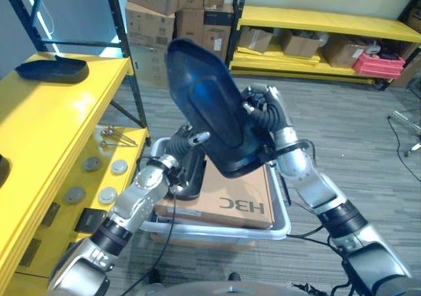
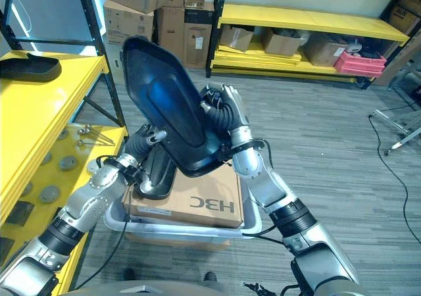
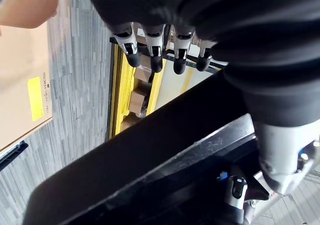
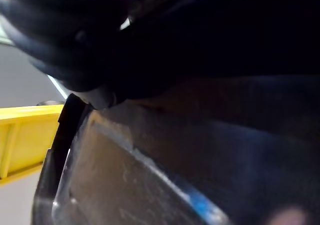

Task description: Move parts from the plastic box to the shelf.

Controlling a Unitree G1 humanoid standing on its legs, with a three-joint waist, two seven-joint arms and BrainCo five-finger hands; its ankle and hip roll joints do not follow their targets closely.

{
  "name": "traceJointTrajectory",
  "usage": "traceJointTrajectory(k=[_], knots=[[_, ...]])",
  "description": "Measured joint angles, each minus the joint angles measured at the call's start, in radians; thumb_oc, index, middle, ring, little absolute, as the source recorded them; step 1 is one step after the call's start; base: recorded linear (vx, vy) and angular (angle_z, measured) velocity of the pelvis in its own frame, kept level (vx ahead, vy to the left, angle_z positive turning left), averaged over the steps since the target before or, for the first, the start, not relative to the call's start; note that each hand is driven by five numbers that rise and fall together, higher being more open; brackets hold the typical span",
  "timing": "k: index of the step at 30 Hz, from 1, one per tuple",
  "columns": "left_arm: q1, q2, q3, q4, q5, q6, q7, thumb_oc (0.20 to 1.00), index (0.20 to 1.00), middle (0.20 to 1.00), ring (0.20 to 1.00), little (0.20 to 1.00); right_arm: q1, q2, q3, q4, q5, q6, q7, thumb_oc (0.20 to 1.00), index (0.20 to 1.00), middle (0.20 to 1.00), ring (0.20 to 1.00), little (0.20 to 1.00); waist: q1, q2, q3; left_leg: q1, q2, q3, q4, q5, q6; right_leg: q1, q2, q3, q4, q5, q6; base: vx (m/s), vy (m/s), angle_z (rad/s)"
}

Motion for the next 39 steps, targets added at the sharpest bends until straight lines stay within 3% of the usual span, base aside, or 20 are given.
traceJointTrajectory(k=[1,2,13,19,20,21,22,31,32,35,39], knots=[[0.0,-0.001,0.0,0.0,0.0,-0.005,-0.001,0.413,0.413,0.413,0.413,0.413,0.0,0.007,-0.003,0.0,0.027,0.003,0.01,0.2,0.2,0.2,0.2,0.2,0.0,0.0,0.0,0.0,0.0,0.0,0.0,0.0,0.0,0.0,0.0,0.0,0.0,0.0,0.0,0.0,0.0,0.0],[0.0,-0.002,0.0,-0.002,-0.001,-0.011,-0.001,0.2,0.2,0.2,0.2,0.2,0.0,0.012,-0.005,0.0,0.054,0.013,0.018,0.2,0.2,0.2,0.2,0.2,0.0,0.0,0.0,0.001,0.0,0.0,0.0,0.0,0.0,0.001,0.0,0.0,0.0,0.0,0.0,0.0,0.0,0.0],[0.011,-0.032,0.007,-0.027,-0.019,-0.073,0.114,0.2,0.2,0.2,0.2,0.2,0.055,0.142,0.012,0.003,0.235,0.036,0.036,0.2,0.2,0.2,0.2,0.2,0.023,0.021,-0.013,0.003,0.0,0.0,0.0,0.0,0.0,0.002,0.0,0.001,-0.003,0.0,0.0,0.0,0.0,0.0],[0.014,-0.004,0.007,-0.02,0.028,-0.097,0.126,0.2,0.2,0.2,0.2,0.2,0.075,0.153,0.042,0.003,0.334,0.03,0.076,0.2,0.2,0.2,0.2,0.2,0.049,0.018,-0.017,0.001,-0.002,-0.002,0.0,0.001,-0.001,0.002,-0.002,-0.001,0.0,0.001,0.001,0.0,0.043,0.01],[0.018,0.002,0.01,-0.02,0.035,-0.11,0.127,0.2,0.2,0.2,0.2,0.2,0.075,0.153,0.042,0.004,0.365,0.029,0.095,0.523,0.523,0.523,0.523,0.523,0.052,0.017,-0.019,0.001,-0.002,-0.002,0.0,0.001,-0.001,0.002,-0.002,-0.001,0.0,0.001,0.001,0.02,0.041,-0.01],[0.021,0.006,0.01,-0.02,0.047,-0.121,0.129,0.2,0.2,0.2,0.2,0.2,0.075,0.151,0.042,0.007,0.391,0.028,0.116,0.642,0.642,0.642,0.642,0.642,0.053,0.016,-0.02,0.002,-0.003,-0.002,0.0,0.001,-0.001,0.002,-0.002,-0.001,0.0,0.001,0.001,0.02,0.04,0.0],[0.022,0.01,0.011,-0.02,0.065,-0.13,0.131,0.2,0.2,0.2,0.2,0.2,0.076,0.145,0.043,0.007,0.425,0.023,0.139,1.0,1.0,1.0,1.0,1.0,0.054,0.016,-0.021,0.001,-0.003,-0.002,0.0,0.001,-0.001,0.002,-0.002,-0.001,0.0,0.001,0.001,0.02,0.054,0.0],[0.088,0.042,0.008,-0.024,0.276,-0.232,0.133,0.2,0.2,0.2,0.2,0.2,0.259,0.172,0.022,0.0,0.639,-0.106,0.282,1.0,1.0,1.0,1.0,1.0,0.047,0.001,-0.035,0.003,-0.013,0.0,0.0,0.0,0.001,0.0,-0.013,0.002,0.0,-0.001,0.001,0.01,0.126,-0.01],[0.098,0.045,0.013,-0.024,0.331,-0.254,0.152,0.2,0.2,0.2,0.2,0.2,0.32,0.187,-0.005,-0.019,0.681,-0.131,0.34,1.0,1.0,1.0,1.0,1.0,0.041,0.0,-0.035,0.002,-0.021,0.004,0.0,-0.001,0.002,-0.005,-0.021,0.007,-0.001,-0.004,0.004,0.02,0.138,-0.12],[0.125,0.062,0.103,-0.023,0.44,-0.312,0.211,0.2,0.2,0.2,0.2,0.2,0.454,0.205,-0.047,-0.09,0.716,-0.168,0.412,1.0,1.0,1.0,1.0,1.0,0.01,-0.017,-0.025,0.006,-0.03,0.019,0.0,-0.005,0.003,-0.017,-0.031,0.021,-0.005,-0.007,0.016,0.0,0.113,-0.16],[0.248,0.147,0.331,-0.02,0.528,-0.379,0.288,0.2,0.2,0.2,0.2,0.2,0.625,0.212,-0.293,0.006,0.669,-0.158,0.426,1.0,1.0,1.0,1.0,1.0,-0.016,-0.043,-0.009,0.006,-0.039,0.044,-0.001,-0.016,0.015,-0.03,-0.043,0.056,0.0,0.006,0.019,-0.03,-0.021,-0.16]])
